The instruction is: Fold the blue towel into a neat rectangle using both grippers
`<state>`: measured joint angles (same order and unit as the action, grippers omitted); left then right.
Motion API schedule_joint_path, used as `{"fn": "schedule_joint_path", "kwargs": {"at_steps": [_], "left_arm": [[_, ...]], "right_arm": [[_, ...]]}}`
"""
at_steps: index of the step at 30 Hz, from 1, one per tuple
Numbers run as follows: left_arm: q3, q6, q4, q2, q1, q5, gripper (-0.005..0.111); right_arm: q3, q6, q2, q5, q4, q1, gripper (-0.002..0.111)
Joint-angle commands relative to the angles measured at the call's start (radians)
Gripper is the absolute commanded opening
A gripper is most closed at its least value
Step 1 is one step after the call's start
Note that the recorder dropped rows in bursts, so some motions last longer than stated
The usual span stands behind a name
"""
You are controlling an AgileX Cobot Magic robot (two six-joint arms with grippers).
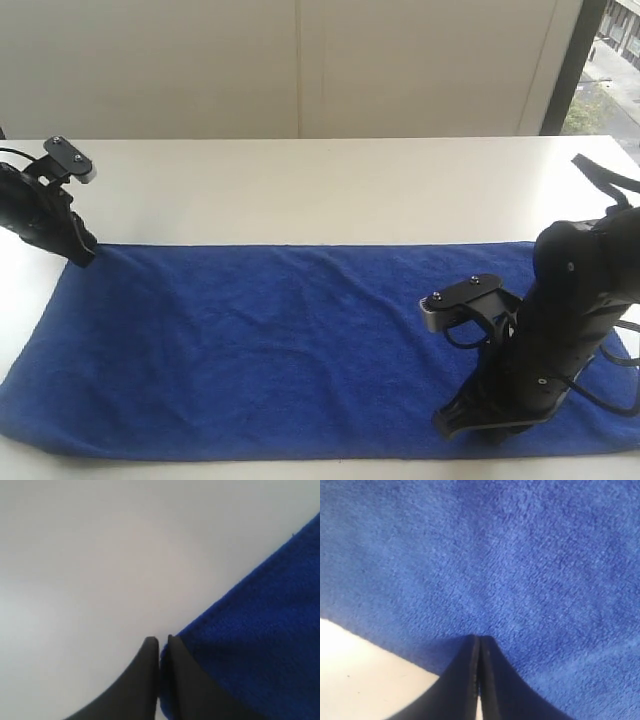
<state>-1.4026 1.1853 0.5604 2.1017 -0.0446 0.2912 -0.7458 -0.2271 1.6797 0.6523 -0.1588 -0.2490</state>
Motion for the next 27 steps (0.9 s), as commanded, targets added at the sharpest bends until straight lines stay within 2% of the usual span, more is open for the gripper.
{"fn": "schedule_joint_path", "kwargs": {"at_steps": [1, 5, 11, 18, 21, 23, 26, 27], "left_arm": [[0.005, -0.034, 0.007, 0.004, -0.002, -0.036, 0.036], [0.005, -0.035, 0.007, 0.004, -0.002, -0.038, 0.046], [0.005, -0.042, 0.007, -0.027, -0.002, -0.044, 0.046], [0.005, -0.116, 0.007, -0.182, -0.002, 0.009, 0.043], [0.005, -0.249, 0.007, -0.257, -0.002, 0.126, 0.032], [0.005, -0.308, 0.007, -0.294, -0.002, 0.262, 0.021], [0.005, -0.336, -0.008, -0.329, -0.002, 0.536, 0.0], [0.005, -0.333, -0.026, -0.331, -0.002, 0.596, 0.0]], "right_arm": [[-0.002, -0.009, 0.003, 0.014, -0.002, 0.001, 0.0], [-0.002, -0.009, 0.003, 0.016, -0.002, 0.001, 0.0], [-0.002, -0.009, 0.003, 0.016, -0.002, 0.001, 0.0], [-0.002, -0.009, 0.003, 0.013, -0.004, 0.001, 0.0], [-0.002, -0.009, 0.003, 0.013, -0.004, 0.001, 0.0], [-0.004, -0.009, 0.003, 0.02, -0.002, 0.001, 0.0], [-0.056, -0.009, -0.004, 0.096, 0.018, 0.001, 0.0], [-0.073, -0.009, -0.013, 0.113, 0.022, 0.001, 0.0]]}}
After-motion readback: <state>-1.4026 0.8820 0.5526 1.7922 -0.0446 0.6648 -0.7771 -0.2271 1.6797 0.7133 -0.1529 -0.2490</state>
